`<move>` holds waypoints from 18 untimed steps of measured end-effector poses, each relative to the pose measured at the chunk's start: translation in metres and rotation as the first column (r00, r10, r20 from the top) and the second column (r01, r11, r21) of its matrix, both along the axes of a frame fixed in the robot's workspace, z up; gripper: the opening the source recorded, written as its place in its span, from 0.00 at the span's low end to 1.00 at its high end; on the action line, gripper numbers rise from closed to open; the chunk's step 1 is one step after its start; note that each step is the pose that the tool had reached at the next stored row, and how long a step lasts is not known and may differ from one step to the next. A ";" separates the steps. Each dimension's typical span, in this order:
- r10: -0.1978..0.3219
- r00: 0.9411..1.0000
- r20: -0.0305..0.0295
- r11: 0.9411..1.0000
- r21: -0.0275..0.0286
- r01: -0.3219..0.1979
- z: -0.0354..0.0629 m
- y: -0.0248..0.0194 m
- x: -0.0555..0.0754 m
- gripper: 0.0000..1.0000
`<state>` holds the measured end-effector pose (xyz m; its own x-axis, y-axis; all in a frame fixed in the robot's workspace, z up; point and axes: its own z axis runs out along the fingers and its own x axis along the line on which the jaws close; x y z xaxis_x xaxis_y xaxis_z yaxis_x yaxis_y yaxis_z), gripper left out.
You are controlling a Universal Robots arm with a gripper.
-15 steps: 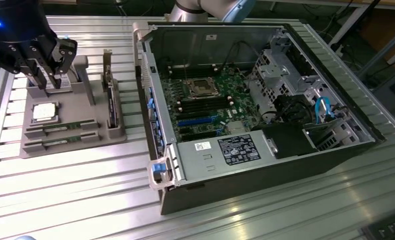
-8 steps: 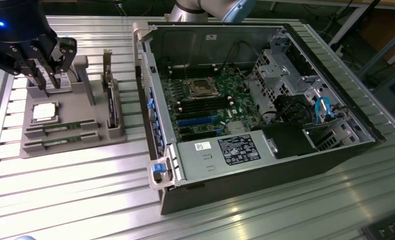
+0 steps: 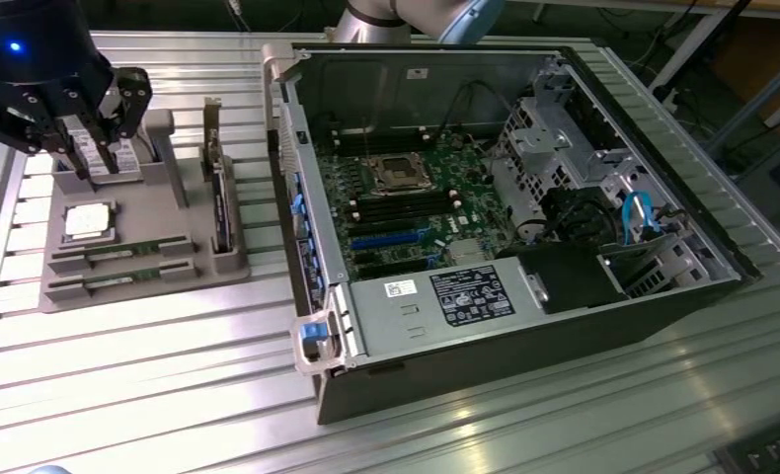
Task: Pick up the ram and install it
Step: 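Pick up the ram and move it above insertion slot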
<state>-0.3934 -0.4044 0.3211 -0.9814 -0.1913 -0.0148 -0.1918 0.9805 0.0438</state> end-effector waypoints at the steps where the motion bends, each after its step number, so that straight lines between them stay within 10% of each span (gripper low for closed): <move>1: 0.014 1.000 0.000 1.000 0.000 -0.014 0.0000 0.0000 0.000 0.30; 10: 0.185 0.983 0.000 0.983 0.000 -0.185 -0.0002 0.0000 0.000 0.30; 13: 0.248 0.969 0.000 0.969 0.000 -0.248 -0.0003 0.0000 0.000 0.30; 18: 0.389 0.921 0.000 0.921 0.000 -0.389 -0.0004 0.0000 0.000 0.30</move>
